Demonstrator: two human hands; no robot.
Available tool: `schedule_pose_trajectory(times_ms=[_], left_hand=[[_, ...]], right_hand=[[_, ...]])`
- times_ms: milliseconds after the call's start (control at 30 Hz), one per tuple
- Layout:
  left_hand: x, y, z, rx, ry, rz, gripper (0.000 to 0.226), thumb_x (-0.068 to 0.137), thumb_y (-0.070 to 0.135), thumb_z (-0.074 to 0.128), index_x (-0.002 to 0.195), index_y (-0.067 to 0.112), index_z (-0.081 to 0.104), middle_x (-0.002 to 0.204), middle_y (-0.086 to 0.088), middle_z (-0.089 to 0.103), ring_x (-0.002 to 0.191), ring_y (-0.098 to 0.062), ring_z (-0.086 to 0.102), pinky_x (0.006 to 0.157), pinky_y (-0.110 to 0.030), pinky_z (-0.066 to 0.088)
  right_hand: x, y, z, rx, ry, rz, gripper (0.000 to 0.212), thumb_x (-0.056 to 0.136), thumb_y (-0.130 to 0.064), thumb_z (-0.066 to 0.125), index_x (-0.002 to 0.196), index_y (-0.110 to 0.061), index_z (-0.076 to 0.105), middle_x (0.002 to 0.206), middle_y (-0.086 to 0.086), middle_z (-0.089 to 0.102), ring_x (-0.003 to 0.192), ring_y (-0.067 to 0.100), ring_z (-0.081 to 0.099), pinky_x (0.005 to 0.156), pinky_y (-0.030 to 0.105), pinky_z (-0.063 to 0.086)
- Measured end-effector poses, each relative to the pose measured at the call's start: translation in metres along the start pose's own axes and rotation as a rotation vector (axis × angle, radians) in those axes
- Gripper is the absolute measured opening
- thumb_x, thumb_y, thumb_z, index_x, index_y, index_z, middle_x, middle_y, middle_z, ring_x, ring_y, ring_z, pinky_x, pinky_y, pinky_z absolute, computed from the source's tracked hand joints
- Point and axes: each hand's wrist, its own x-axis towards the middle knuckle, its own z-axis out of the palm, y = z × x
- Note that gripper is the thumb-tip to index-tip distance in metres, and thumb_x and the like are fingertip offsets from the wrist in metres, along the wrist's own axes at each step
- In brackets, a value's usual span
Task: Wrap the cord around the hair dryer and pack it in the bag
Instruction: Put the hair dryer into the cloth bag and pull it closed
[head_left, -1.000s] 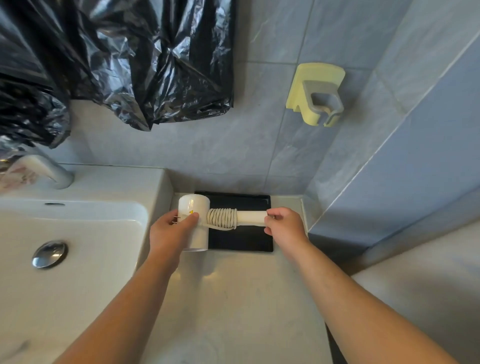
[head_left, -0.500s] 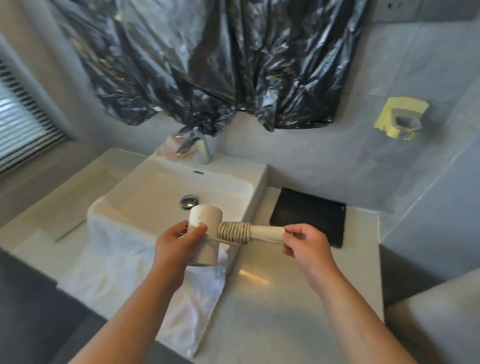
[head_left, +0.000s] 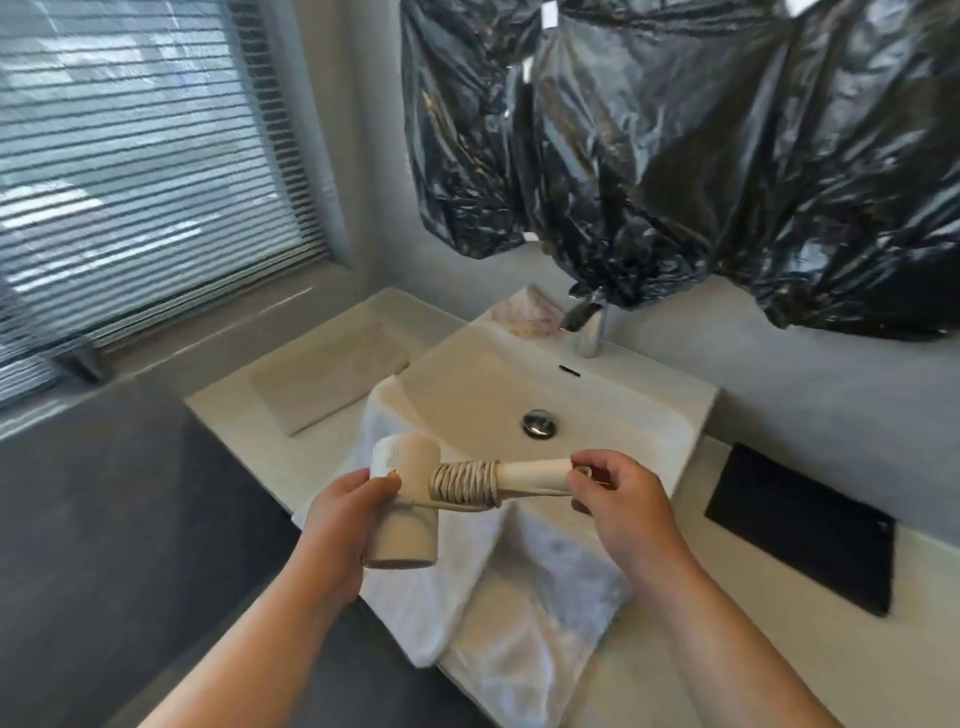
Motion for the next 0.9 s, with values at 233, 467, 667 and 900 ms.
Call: schedule_pose_trajectory(times_ms=[233,467,667,900], left_hand=[[0.090,0.022,-0.120,-0.228,-0.079,-0.237,0.027,0.093,0.029,0.058,0.112,0.011,0.062,0.107,-0.020,0.061,0.097,-0.036,0.058,0.080,-0.049,0.049],[0.155,0.038,-0.201,-0.123,-0.395,-0.338,0.065,0.063,0.027,0.078,0.123,0.008,0.061,0.097,-0.019,0.068,0.071,-0.029,0.066,0.051,-0.033,0.052],[0.194,0.041,-0.204,-0.073,-0.503,-0.300,0.081,0.047,0.026,0.082,0.123,0.009,0.061,0.113,-0.021,0.071,0.098,-0.037,0.070,0.077,-0.044,0.057],[0.231,0.072,-0.174,-0.199,-0.414,-0.184,0.075,0.045,0.017,0.082,0.118,0.009,0.064,0.106,-0.018,0.074,0.097,-0.034,0.071,0.086,-0.041,0.059]], right_hand=[[0.055,-0.039,0.153,0.145,0.045,-0.014,0.025,0.085,-0.003,0.061,0.092,-0.025,0.069,0.100,0.005,0.064,0.097,0.025,0.065,0.089,0.047,0.056],[0.097,-0.089,0.262,0.145,-0.008,-0.056,0.030,0.084,-0.008,0.060,0.101,-0.032,0.068,0.110,0.000,0.068,0.104,0.016,0.065,0.094,0.044,0.054],[0.129,-0.102,0.299,0.096,-0.082,-0.054,0.040,0.089,-0.011,0.062,0.124,-0.030,0.055,0.117,-0.006,0.065,0.107,0.007,0.063,0.095,0.034,0.052],[0.142,-0.055,0.300,0.104,-0.265,0.233,0.056,0.072,-0.049,0.073,0.121,-0.026,0.060,0.116,-0.001,0.066,0.105,0.017,0.064,0.095,0.038,0.051]])
